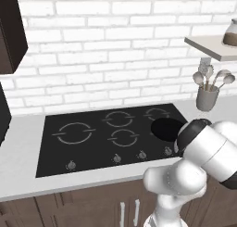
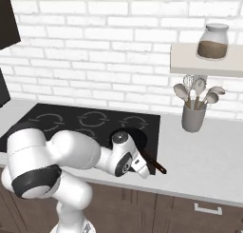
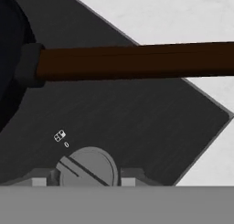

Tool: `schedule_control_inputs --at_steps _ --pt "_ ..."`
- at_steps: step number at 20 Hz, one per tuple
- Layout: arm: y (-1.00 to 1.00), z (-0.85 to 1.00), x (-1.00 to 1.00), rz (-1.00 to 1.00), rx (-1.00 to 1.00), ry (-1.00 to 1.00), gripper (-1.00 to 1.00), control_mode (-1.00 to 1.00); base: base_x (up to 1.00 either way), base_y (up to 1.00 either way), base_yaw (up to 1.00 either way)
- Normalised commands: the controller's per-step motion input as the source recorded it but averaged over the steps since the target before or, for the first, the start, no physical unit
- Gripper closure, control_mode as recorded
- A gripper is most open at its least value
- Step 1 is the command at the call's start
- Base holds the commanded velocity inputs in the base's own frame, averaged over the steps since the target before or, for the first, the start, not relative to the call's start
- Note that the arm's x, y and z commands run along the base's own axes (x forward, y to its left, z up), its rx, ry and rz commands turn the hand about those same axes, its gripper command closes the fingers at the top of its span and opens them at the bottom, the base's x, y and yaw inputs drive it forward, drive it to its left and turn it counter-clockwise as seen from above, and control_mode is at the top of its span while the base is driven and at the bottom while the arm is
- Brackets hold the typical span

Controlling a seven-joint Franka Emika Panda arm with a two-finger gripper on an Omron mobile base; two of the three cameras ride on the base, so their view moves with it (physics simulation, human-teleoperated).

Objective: Turn off the front right burner of the stove.

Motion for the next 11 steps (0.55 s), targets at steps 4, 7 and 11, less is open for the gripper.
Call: schedule_control_inputs --at_steps 4,7,11 --pt "-0.1 0.0 -0.19 -0.54 0.19 -0.13 1.0 -1.0 0.0 0.0 0.0" --pt "-0.12 0.0 -0.1 -0.56 0.2 -0.12 1.0 -1.0 0.0 0.0 0.0" --pt "-0.18 0.0 0.0 -0.57 0.19 -0.1 1.0 -1.0 0.0 0.0 0.0"
